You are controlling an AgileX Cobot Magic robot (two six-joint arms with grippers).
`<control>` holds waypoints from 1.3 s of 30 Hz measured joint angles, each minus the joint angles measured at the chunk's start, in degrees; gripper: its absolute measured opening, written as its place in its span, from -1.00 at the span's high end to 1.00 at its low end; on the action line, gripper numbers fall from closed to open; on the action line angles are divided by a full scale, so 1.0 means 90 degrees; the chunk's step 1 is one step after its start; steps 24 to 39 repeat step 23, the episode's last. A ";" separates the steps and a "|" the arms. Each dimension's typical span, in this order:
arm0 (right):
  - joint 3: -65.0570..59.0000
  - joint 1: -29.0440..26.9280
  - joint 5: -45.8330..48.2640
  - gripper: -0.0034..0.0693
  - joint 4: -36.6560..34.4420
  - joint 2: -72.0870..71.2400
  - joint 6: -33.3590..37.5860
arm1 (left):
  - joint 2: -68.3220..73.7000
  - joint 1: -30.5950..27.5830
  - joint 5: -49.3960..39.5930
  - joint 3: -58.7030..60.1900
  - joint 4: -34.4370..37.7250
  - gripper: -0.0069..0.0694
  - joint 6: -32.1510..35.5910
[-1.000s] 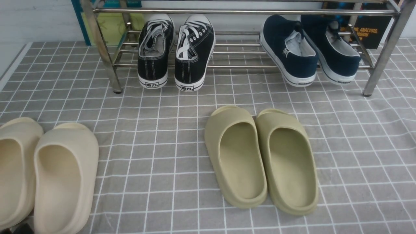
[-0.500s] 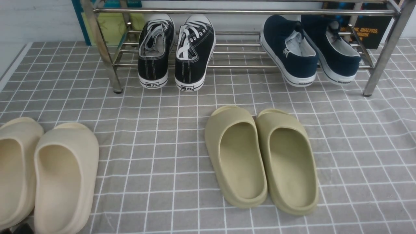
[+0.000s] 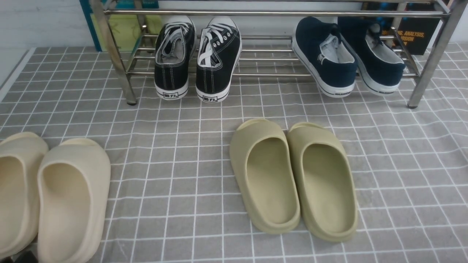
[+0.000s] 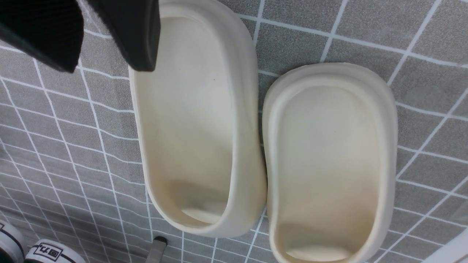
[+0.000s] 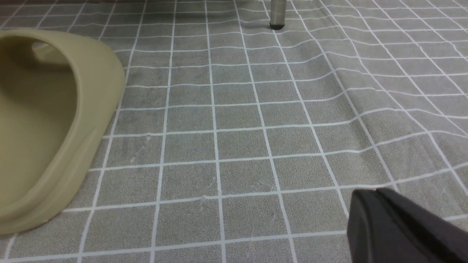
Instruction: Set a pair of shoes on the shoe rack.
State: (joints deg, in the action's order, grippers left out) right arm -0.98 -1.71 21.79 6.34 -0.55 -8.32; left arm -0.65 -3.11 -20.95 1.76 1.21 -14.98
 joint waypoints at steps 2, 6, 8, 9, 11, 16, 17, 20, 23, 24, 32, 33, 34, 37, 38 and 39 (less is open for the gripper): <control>0.0000 0.0000 0.0000 0.83 0.0000 0.0000 0.0000 | 0.0000 0.0000 0.0000 0.0000 0.0000 0.19 0.0000; 0.0000 0.0000 0.0000 0.82 0.0000 0.0000 0.0000 | 0.0000 0.0000 0.0000 0.0000 0.0000 0.19 0.0000; 0.0000 0.0000 0.0000 0.81 0.0000 0.0000 0.0000 | 0.0000 0.0000 0.0000 0.0000 0.0000 0.19 0.0000; 0.0000 0.0000 0.0000 0.81 0.0000 0.0000 0.0000 | 0.0000 0.0000 0.0000 0.0000 0.0000 0.19 0.0000; 0.0000 0.0000 0.0000 0.80 0.0000 0.0000 0.0000 | 0.0000 0.0000 0.0000 0.0000 0.0000 0.19 0.0000; 0.0000 0.0000 0.0000 0.79 0.0000 0.0000 0.0000 | 0.0000 0.0000 0.0000 0.0000 0.0000 0.19 0.0000; 0.0000 0.0000 0.0000 0.78 0.0000 0.0000 0.0000 | 0.0000 0.0000 0.0000 0.0000 0.0000 0.19 0.0000; 0.0000 0.0000 0.0000 0.77 0.0000 0.0000 0.0000 | 0.0000 0.0000 0.0000 0.0000 0.0000 0.19 0.0000; 0.0000 0.0000 0.0000 0.75 0.0000 0.0000 0.0000 | 0.0000 0.0000 0.0000 0.0000 0.0000 0.19 0.0000; 0.0000 0.0000 0.0000 0.75 0.0000 0.0000 0.0000 | 0.0000 0.0000 0.0000 0.0000 0.0000 0.19 0.0000; 0.0000 0.0000 0.0000 0.75 0.0000 0.0000 0.0000 | 0.0000 0.0000 0.0000 0.0000 0.0000 0.19 0.0000; 0.0000 0.0000 0.0000 0.75 0.0000 0.0000 0.0000 | 0.0000 0.0000 0.0000 0.0000 0.0000 0.19 0.0000; 0.0000 0.0000 0.0000 0.75 0.0000 0.0000 0.0000 | 0.0000 0.0000 0.0000 0.0000 0.0000 0.19 0.0000; 0.0000 0.0000 0.0000 0.75 0.0000 0.0000 0.0000 | 0.0000 0.0000 0.0000 0.0000 0.0000 0.19 0.0000; 0.0000 0.0000 0.0000 0.75 0.0000 0.0000 0.0000 | 0.0000 0.0000 0.0000 0.0000 0.0000 0.19 0.0000; 0.0000 0.0000 0.0000 0.75 0.0000 0.0000 0.0000 | 0.0000 0.0000 0.0000 0.0000 0.0000 0.19 0.0000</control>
